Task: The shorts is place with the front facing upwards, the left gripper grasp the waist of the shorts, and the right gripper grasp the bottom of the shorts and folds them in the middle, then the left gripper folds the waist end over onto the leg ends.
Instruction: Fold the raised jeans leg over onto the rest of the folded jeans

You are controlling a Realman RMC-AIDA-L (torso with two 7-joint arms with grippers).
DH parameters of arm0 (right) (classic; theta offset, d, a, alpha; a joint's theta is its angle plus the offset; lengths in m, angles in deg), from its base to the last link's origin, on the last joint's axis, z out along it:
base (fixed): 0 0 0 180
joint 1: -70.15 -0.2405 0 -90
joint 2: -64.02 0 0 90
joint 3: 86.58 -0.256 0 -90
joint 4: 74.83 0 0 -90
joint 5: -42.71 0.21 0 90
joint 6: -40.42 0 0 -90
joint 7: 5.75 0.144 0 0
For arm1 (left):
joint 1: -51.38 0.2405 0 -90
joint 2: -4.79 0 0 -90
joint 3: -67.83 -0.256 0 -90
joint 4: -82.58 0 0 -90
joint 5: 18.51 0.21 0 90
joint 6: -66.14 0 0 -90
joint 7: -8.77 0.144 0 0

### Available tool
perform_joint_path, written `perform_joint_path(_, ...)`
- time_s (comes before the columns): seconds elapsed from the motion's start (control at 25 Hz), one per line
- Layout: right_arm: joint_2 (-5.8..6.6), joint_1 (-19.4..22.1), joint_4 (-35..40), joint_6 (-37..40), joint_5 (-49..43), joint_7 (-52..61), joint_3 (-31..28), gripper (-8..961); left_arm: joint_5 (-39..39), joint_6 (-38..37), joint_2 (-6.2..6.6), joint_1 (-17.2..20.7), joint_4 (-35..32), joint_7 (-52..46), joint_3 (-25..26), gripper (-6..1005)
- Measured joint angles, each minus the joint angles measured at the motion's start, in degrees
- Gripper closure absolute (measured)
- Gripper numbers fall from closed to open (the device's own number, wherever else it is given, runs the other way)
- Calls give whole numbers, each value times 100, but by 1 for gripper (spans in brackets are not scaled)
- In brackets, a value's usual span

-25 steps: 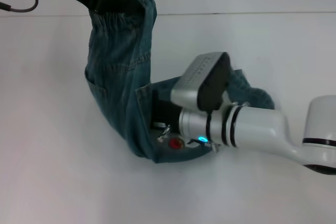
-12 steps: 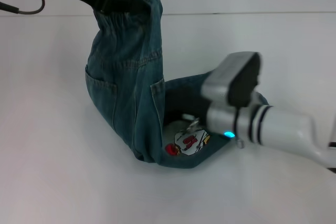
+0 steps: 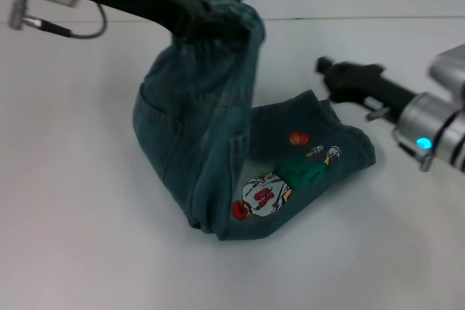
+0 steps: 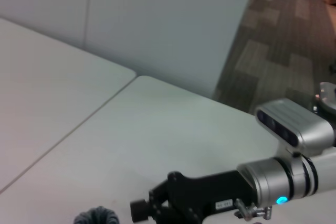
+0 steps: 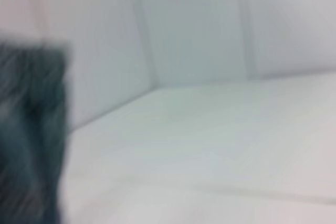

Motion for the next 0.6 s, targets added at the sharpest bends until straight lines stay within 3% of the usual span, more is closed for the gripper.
perform_joint_path(0.16, 11, 76, 413, 291, 3, 193, -476, 954, -16, 404, -302, 66, 9, 120, -262, 873)
perform_joint_path(0.24, 15, 133, 518, 441, 91, 245, -617, 954, -23, 780, -412, 151, 85, 139, -680, 870)
perform_joint_path(0.4, 37, 272, 597, 618, 541, 282, -665, 954, -172, 1499, -449, 214, 492, 91, -1571, 865)
perform_joint_path(0.6, 84, 404, 606, 687, 731, 348, -663, 955, -528, 2097, -458, 161, 1070, 85, -2138, 859)
